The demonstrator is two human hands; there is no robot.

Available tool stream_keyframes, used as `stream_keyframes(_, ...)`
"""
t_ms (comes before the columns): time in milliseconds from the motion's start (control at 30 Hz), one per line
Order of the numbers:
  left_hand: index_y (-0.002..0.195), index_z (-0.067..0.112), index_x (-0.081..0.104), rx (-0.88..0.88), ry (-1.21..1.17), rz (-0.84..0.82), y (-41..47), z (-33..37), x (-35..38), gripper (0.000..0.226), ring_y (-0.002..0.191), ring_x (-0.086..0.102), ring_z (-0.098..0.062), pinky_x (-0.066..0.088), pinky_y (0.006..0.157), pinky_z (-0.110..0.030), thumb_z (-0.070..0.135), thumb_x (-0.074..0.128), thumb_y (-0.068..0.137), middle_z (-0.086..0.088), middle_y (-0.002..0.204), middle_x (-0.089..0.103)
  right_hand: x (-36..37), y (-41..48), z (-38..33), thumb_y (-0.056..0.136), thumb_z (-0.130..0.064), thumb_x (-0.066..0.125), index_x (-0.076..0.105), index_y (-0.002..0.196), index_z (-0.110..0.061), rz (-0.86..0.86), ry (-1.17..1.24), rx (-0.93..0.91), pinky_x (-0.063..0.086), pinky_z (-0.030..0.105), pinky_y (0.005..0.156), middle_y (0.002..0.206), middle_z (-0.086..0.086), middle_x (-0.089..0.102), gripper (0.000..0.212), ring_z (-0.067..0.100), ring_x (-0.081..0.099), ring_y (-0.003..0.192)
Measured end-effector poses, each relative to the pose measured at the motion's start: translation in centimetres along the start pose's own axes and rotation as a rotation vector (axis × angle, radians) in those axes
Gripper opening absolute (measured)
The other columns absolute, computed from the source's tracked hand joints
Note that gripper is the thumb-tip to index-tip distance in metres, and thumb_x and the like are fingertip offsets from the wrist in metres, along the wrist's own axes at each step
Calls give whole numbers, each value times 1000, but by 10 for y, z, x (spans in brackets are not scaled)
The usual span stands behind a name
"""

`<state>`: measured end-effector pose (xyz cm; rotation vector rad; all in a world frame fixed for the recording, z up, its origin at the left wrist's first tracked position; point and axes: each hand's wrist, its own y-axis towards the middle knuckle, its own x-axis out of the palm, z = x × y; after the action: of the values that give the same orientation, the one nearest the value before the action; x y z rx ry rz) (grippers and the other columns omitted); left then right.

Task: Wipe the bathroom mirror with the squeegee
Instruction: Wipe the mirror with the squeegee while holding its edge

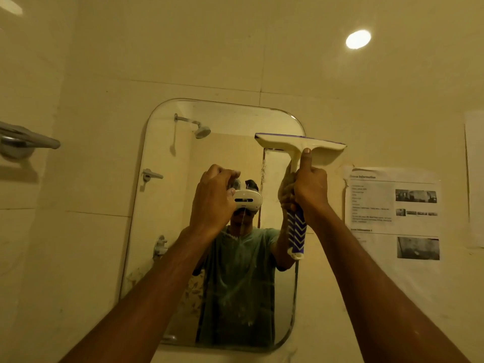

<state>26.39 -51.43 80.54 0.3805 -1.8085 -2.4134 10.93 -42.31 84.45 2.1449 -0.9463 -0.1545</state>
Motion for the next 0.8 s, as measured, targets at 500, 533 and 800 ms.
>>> stream_keyframes(500, 112, 11, 65, -75, -120, 75, -64, -2, 16, 24, 96, 60, -17, 58, 80, -33, 16, 63, 89, -2, 107, 59, -29, -66, 75, 70, -91, 38, 61, 71, -13, -12, -52, 114, 41, 38, 62, 65, 9, 58, 81, 26, 52, 60)
stream_keyframes(533, 113, 11, 65, -82, -127, 75, -71, -2, 18, 24, 97, 60, -17, 58, 81, -33, 16, 62, 89, -2, 108, 59, -29, -70, 77, 64, -95, 38, 62, 74, -12, -8, -51, 124, 41, 37, 60, 66, 9, 58, 87, 25, 52, 59)
stream_keyframes(800, 112, 9, 65, -90, -101, 79, -105, -4, 20, 23, 103, 57, -16, 54, 86, -27, 12, 60, 90, -4, 110, 59, -44, -114, 120, 63, -97, 35, 62, 72, -8, -12, -123, 168, 45, 36, 63, 59, 5, 59, 94, 22, 54, 54)
